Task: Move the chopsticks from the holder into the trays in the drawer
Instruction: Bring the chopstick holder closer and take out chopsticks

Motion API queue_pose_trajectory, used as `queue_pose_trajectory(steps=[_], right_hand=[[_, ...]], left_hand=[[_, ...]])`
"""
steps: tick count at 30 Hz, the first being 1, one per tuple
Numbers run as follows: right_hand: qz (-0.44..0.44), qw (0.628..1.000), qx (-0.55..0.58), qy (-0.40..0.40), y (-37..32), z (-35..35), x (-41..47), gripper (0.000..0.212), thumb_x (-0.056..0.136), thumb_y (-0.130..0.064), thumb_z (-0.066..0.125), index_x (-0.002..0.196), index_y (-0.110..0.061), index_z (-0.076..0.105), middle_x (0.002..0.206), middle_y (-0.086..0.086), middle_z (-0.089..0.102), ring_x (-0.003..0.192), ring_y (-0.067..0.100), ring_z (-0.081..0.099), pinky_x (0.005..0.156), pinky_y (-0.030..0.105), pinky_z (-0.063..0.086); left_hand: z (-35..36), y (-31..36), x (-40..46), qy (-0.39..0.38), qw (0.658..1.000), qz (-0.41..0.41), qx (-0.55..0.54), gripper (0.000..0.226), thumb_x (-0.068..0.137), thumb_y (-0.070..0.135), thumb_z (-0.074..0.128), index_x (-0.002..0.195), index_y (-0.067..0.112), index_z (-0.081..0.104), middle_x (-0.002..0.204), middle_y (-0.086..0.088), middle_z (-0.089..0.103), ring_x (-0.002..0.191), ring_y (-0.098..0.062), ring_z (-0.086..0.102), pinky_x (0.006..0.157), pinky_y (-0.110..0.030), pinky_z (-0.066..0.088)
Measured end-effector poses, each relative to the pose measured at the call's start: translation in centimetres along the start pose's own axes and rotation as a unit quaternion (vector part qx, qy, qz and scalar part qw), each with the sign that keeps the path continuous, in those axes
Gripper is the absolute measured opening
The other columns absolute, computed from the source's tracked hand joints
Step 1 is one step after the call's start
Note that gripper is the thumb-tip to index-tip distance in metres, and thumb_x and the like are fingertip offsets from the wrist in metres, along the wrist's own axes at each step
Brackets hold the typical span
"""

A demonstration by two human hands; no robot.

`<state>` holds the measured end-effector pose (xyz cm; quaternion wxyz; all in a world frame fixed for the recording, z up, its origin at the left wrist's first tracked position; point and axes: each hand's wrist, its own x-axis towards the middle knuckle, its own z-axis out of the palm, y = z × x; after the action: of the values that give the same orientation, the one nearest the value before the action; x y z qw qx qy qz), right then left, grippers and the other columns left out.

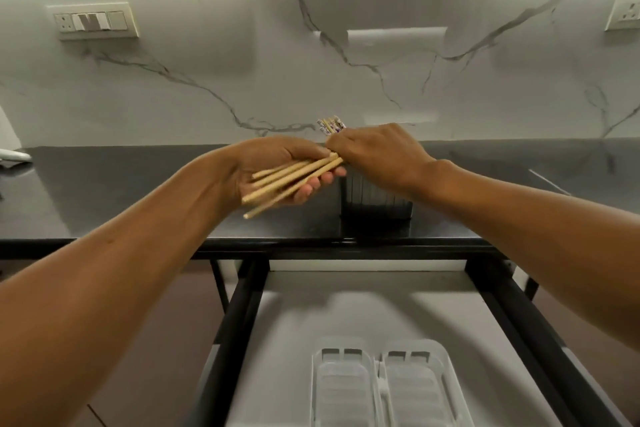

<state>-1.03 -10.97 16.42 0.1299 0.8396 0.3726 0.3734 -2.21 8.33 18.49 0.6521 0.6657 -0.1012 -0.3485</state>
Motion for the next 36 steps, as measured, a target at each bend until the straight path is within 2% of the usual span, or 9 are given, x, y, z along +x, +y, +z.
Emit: queue_pose_trajectory(steps=[3, 4, 6, 8, 11, 13, 20, 26, 36], right_hand=[[0.058, 0.997, 0.058, -0.013, -1.1, -0.1, 1.0, 0.018, 0.096, -0.013, 0.051, 0.112, -0.011, 0.060, 0.083, 0.006, 0.066, 0.058, 0.018, 0.056, 0.051, 0.021, 0.031], [0.083, 0.992, 0.099, -0.010, -1.4, 0.1, 1.2, 0.020, 0.098, -0.015, 0.048, 0.113, -0.009, 0.060, 0.080, 0.005, 0.064, 0.056, 0.015, 0.053, 0.050, 0.019, 0.031], [0.157, 0.961, 0.229, -0.002, -1.9, 0.9, 1.9, 0.020, 0.098, -0.018, 0.049, 0.108, -0.006, 0.061, 0.081, 0.005, 0.066, 0.062, 0.015, 0.062, 0.054, 0.016, 0.042], [0.238, 0.897, 0.372, -0.024, -2.1, 1.7, 2.4, 0.020, 0.097, -0.020, 0.051, 0.104, -0.005, 0.061, 0.089, 0.006, 0.072, 0.076, 0.016, 0.070, 0.070, 0.018, 0.053], [0.310, 0.768, 0.555, -0.071, -2.9, 3.6, 2.5, 0.019, 0.097, -0.018, 0.051, 0.105, -0.003, 0.060, 0.096, 0.012, 0.073, 0.087, 0.020, 0.072, 0.077, 0.026, 0.058], [0.322, 0.721, 0.609, -0.073, -3.7, 4.8, 2.2, 0.018, 0.097, -0.014, 0.049, 0.105, -0.002, 0.060, 0.099, 0.015, 0.071, 0.093, 0.023, 0.070, 0.076, 0.025, 0.056], [0.361, 0.693, 0.622, -0.044, -4.2, 7.9, 1.8, 0.022, 0.098, -0.009, 0.047, 0.107, 0.003, 0.063, 0.100, 0.019, 0.070, 0.094, 0.025, 0.069, 0.063, 0.014, 0.054], [0.386, 0.689, 0.613, -0.023, -3.9, 8.4, 2.1, 0.021, 0.098, -0.008, 0.045, 0.104, 0.001, 0.063, 0.098, 0.015, 0.069, 0.090, 0.019, 0.067, 0.068, 0.019, 0.053], [0.388, 0.692, 0.604, -0.079, -4.9, 9.4, 0.9, 0.024, 0.099, -0.007, 0.042, 0.105, 0.002, 0.064, 0.101, 0.016, 0.069, 0.089, 0.016, 0.065, 0.065, 0.018, 0.046]], left_hand=[[-3.2, 0.3, -1.0, -0.107, 0.991, -0.001, -0.086, 0.049, 0.093, 0.036, 0.051, 0.114, -0.007, 0.065, 0.097, -0.020, 0.073, 0.073, -0.023, 0.073, 0.064, -0.028, 0.061], [-3.9, 0.4, -1.1, -0.081, 0.992, 0.026, -0.093, 0.049, 0.098, 0.036, 0.044, 0.113, -0.006, 0.065, 0.097, -0.020, 0.072, 0.075, -0.024, 0.073, 0.065, -0.029, 0.061], [-4.5, 0.1, -0.6, 0.113, 0.986, 0.122, -0.016, 0.047, 0.101, 0.037, 0.037, 0.100, 0.002, 0.069, 0.083, -0.010, 0.071, 0.066, -0.017, 0.069, 0.059, -0.026, 0.060], [-4.0, -0.5, 0.2, 0.248, 0.936, 0.240, 0.075, 0.030, 0.100, 0.032, 0.046, 0.106, 0.009, 0.063, 0.091, -0.005, 0.065, 0.077, -0.013, 0.065, 0.072, -0.028, 0.058], [-3.6, -1.3, 1.9, 0.217, 0.923, 0.296, 0.117, 0.022, 0.095, 0.021, 0.055, 0.116, 0.016, 0.057, 0.113, -0.002, 0.063, 0.107, -0.014, 0.061, 0.089, -0.029, 0.051], [-3.4, -2.0, 3.3, 0.210, 0.922, 0.295, 0.135, 0.020, 0.093, 0.014, 0.057, 0.112, 0.018, 0.059, 0.114, -0.002, 0.064, 0.111, -0.017, 0.061, 0.094, -0.032, 0.051], [-2.1, -3.9, 6.7, 0.309, 0.881, 0.320, 0.161, 0.033, 0.087, 0.012, 0.068, 0.119, 0.011, 0.063, 0.106, 0.001, 0.067, 0.107, -0.016, 0.063, 0.100, -0.040, 0.050], [-1.6, -3.4, 8.0, 0.365, 0.843, 0.347, 0.191, 0.026, 0.085, 0.019, 0.071, 0.110, 0.018, 0.068, 0.104, 0.003, 0.069, 0.102, -0.014, 0.064, 0.098, -0.041, 0.050], [-1.6, -5.7, 8.5, 0.349, 0.863, 0.324, 0.168, 0.032, 0.088, 0.015, 0.067, 0.120, 0.015, 0.065, 0.104, 0.001, 0.069, 0.103, -0.015, 0.065, 0.096, -0.039, 0.052]])
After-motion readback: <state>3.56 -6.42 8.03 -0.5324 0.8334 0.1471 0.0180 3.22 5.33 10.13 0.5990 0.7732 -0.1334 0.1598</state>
